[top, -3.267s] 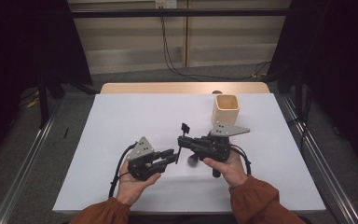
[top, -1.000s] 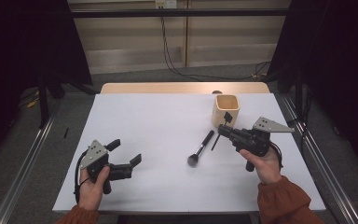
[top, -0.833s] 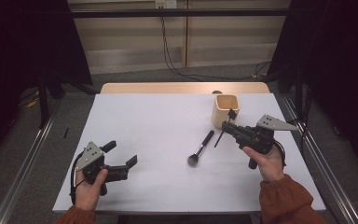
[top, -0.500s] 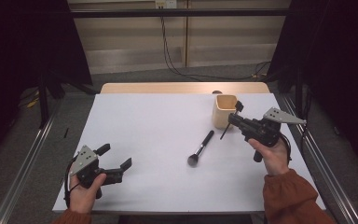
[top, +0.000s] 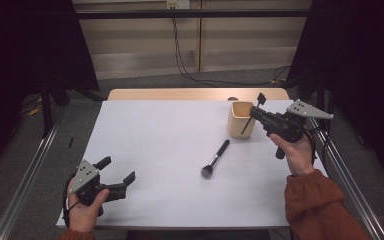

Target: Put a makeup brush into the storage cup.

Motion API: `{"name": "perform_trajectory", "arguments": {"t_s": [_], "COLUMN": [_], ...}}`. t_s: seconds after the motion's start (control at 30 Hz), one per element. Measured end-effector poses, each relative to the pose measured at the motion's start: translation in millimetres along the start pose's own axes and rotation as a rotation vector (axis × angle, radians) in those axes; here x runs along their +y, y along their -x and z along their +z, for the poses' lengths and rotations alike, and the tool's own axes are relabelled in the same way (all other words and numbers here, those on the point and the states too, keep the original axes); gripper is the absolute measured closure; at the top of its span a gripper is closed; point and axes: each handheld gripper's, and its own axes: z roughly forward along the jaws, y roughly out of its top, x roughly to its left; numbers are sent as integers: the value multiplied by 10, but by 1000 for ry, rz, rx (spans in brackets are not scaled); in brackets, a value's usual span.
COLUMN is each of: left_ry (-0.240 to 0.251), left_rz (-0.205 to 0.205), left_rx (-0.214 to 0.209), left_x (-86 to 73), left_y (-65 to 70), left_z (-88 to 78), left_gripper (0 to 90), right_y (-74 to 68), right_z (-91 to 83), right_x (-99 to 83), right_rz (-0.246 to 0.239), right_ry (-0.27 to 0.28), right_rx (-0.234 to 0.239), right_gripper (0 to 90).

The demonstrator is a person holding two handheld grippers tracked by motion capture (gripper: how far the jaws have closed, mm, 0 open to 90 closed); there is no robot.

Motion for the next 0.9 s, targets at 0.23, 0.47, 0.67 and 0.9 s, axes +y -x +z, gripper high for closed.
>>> {"name": "perform_trajectory", "arguments": {"t_s": [0.23,0.47,0.67,0.9], "left_ry": [-7,-4,-7,-15], "left_rz": [-8,3,1,16], "left_rx": [3,1,1,12], "left_x": [-36,-35,-33,-41], "left_y": [-35,-13,-22,-34], "left_z": [-49,-65,-66,-59], "left_gripper": [29,29,32,36], "right_y": [116,198,263,333], "right_z": [53,190,342,513], "right_x": [123,244,348,311], "right_rz": [0,-12,-25,-18], "right_ry": [10,18,24,-3], "right_rx": [-49,-62,-88,-123], "right_gripper": [861,862,862,861]}}
